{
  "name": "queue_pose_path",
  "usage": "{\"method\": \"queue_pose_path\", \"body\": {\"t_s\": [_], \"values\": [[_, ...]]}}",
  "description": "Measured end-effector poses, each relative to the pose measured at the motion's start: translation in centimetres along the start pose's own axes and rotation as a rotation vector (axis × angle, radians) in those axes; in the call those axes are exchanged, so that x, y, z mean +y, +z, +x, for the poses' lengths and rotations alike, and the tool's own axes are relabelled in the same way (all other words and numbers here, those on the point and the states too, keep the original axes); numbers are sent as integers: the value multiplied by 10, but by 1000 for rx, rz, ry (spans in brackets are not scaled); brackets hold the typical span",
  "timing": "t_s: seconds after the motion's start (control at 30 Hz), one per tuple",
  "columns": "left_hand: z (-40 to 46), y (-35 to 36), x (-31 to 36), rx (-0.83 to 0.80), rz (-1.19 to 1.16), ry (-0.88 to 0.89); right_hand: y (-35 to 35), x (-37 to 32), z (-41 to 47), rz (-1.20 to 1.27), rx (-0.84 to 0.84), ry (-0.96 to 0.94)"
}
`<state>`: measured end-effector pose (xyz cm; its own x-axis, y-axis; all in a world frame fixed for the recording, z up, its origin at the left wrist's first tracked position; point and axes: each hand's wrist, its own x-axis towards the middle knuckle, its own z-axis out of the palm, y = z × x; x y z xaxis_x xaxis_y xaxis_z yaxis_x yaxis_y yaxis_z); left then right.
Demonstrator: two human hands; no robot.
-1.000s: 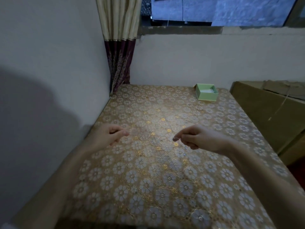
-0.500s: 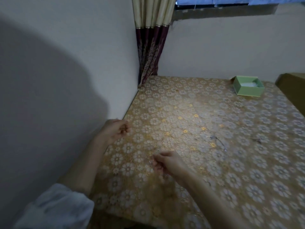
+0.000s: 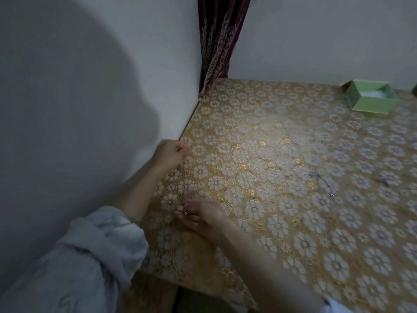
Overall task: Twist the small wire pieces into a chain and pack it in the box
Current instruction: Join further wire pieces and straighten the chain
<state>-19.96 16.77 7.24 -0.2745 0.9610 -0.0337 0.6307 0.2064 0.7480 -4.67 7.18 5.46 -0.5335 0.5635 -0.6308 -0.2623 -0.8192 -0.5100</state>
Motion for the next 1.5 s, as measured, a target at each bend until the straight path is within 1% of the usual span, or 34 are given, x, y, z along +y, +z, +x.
{"method": "queue_pose_path", "body": {"t_s": [0.1,0.23,0.4,0.47,0.57,0.63,0.73,0.8,0.83,0.9,1.0,1.07,1.13,1.2,1.27,1.4,1.5], "values": [[-1,1,-5,1,134,110,4,3,4,-3,31,13],[3,0,-10,-115,321,176,2,2,-1,-23,1,36],[1,-2,-9,-340,632,300,-11,2,-15,-48,-52,73],[-3,-3,-8,-381,734,341,-17,3,-19,-73,-59,88],[-11,-2,-13,-429,794,326,-27,4,-24,-106,-80,88],[-20,0,-18,-374,759,337,-34,2,-29,-145,-68,65],[-40,12,-17,-159,659,447,-49,-10,-41,-244,-31,17],[-59,31,-5,-65,537,461,-64,-23,-52,-289,5,-46],[-68,42,5,-54,446,440,-71,-30,-57,-292,16,-87],[-83,65,23,-90,300,401,-88,-45,-69,-357,99,-192],[-91,99,47,-122,265,487,-118,-68,-84,-596,337,-378],[-94,120,61,-159,288,550,-142,-84,-89,-745,474,-488],[-94,142,69,-200,346,600,-168,-98,-94,-920,648,-591],[-93,163,74,-240,433,607,-190,-110,-99,-1034,808,-656],[-91,177,78,-241,490,578,-207,-119,-103,-1103,922,-676],[-90,190,80,-167,579,566,-231,-134,-100,-1227,1019,-662],[-91,191,79,-154,591,558,-238,-142,-89,-1337,1005,-667]]}}
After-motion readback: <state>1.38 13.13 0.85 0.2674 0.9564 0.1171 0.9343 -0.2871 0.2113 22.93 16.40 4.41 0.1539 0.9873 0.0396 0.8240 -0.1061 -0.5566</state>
